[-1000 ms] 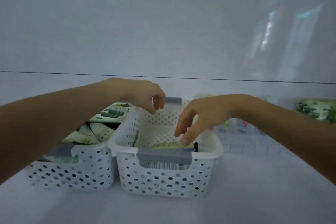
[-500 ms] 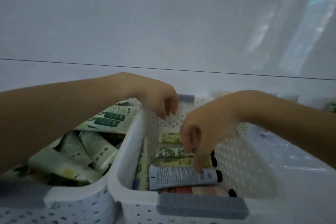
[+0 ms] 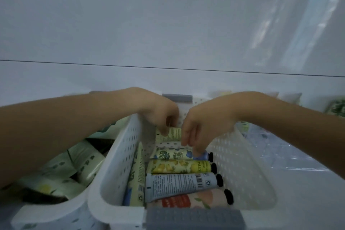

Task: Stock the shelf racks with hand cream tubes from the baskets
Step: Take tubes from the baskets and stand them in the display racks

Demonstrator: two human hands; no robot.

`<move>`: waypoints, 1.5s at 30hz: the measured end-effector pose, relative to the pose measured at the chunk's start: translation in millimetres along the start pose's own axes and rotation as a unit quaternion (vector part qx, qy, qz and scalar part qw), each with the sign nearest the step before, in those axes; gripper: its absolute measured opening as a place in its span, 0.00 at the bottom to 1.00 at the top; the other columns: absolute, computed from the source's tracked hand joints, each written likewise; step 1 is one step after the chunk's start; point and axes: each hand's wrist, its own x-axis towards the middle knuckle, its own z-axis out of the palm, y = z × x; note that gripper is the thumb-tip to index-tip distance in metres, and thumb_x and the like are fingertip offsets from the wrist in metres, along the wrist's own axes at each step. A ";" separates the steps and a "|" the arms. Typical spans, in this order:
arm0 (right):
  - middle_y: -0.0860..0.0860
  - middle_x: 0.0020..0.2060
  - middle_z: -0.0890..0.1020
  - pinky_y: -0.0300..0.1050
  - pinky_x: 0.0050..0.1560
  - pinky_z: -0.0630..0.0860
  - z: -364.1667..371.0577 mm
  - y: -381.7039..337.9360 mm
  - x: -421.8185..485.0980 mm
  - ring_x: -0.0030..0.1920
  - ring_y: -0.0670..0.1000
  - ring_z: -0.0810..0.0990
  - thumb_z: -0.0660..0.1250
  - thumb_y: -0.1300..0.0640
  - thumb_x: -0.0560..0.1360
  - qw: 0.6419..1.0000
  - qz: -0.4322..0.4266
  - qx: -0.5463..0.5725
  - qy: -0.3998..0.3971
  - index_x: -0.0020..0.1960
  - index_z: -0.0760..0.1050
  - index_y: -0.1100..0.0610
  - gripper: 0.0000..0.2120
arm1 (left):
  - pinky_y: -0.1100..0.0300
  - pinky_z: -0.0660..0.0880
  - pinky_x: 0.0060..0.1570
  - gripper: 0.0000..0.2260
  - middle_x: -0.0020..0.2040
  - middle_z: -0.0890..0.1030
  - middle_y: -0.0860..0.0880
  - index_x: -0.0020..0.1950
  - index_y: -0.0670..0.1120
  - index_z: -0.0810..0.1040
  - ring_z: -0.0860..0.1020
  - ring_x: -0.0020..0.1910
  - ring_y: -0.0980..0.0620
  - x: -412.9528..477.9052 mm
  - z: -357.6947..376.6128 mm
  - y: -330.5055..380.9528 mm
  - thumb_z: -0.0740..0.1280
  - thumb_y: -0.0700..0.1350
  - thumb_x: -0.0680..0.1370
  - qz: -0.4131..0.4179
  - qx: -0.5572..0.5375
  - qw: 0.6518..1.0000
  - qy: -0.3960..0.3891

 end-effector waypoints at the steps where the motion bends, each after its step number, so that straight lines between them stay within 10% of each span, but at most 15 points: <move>1: 0.34 0.40 0.73 0.31 0.45 0.68 3.4 -3.3 1.9 0.39 0.36 0.71 0.70 0.46 0.71 1.000 -0.004 -0.008 -0.014 0.63 0.74 0.48 0.22 | 0.62 0.69 0.47 0.14 0.48 0.76 0.54 0.60 0.47 0.75 0.73 0.44 0.55 -1.8 -3.1 0.2 0.67 0.48 0.76 0.000 -0.002 1.000 0.004; 10: 0.39 0.32 0.74 0.39 0.42 0.72 6.0 -11.8 10.5 0.38 0.44 0.74 0.72 0.50 0.70 0.998 0.022 0.028 -0.061 0.56 0.76 0.56 0.17 | 0.64 0.74 0.43 0.03 0.45 0.80 0.55 0.48 0.50 0.77 0.78 0.42 0.60 -35.7 -48.6 -19.3 0.68 0.44 0.75 -0.009 -0.173 0.980 0.103; 17: 0.42 0.40 0.74 0.34 0.39 0.69 -1.0 -1.4 -28.0 0.40 0.43 0.73 0.72 0.52 0.69 0.987 0.020 0.052 0.149 0.52 0.72 0.53 0.15 | 0.61 0.79 0.41 0.02 0.43 0.82 0.49 0.45 0.46 0.74 0.82 0.38 0.58 -54.8 -58.8 -22.7 0.67 0.42 0.75 -0.062 -0.376 0.880 0.283; 20: 0.42 0.39 0.80 0.35 0.41 0.75 2.0 16.9 -63.3 0.41 0.43 0.79 0.72 0.57 0.70 0.926 -0.046 0.277 0.252 0.48 0.72 0.50 0.11 | 0.61 0.79 0.41 0.05 0.42 0.81 0.48 0.43 0.46 0.74 0.81 0.34 0.59 -61.1 -60.3 -10.0 0.69 0.41 0.74 -0.076 -0.456 0.810 0.361; 23: 0.48 0.41 0.83 0.38 0.45 0.79 17.2 39.1 -91.2 0.43 0.47 0.83 0.69 0.64 0.72 0.789 -0.115 0.516 0.313 0.49 0.74 0.55 0.09 | 0.58 0.78 0.44 0.04 0.44 0.81 0.49 0.44 0.47 0.74 0.81 0.41 0.55 -66.6 -66.5 13.4 0.69 0.43 0.75 -0.056 -0.541 0.739 0.397; 28: 0.52 0.40 0.82 0.38 0.38 0.79 50.6 76.9 -122.8 0.36 0.47 0.83 0.69 0.63 0.72 0.681 -0.067 0.616 0.389 0.47 0.73 0.57 0.07 | 0.53 0.80 0.40 0.02 0.46 0.76 0.48 0.48 0.45 0.71 0.84 0.40 0.50 -55.5 -85.3 85.1 0.63 0.43 0.79 0.036 -0.646 0.648 0.402; 39: 0.51 0.38 0.79 0.34 0.29 0.76 143.1 156.0 -213.0 0.29 0.41 0.80 0.70 0.64 0.72 0.620 0.002 0.607 0.497 0.45 0.70 0.55 0.10 | 0.60 0.73 0.33 0.19 0.35 0.67 0.46 0.33 0.47 0.60 0.67 0.30 0.51 40.1 -87.1 285.8 0.69 0.40 0.74 0.040 -0.708 0.543 0.450; 45: 0.52 0.46 0.79 0.42 0.45 0.77 182.9 208.8 -244.1 0.43 0.48 0.79 0.69 0.63 0.73 0.633 0.058 0.520 0.570 0.56 0.70 0.58 0.14 | 0.65 0.77 0.38 0.08 0.41 0.77 0.49 0.47 0.44 0.78 0.76 0.39 0.54 85.1 -58.9 351.6 0.62 0.33 0.75 0.039 -0.749 0.465 0.471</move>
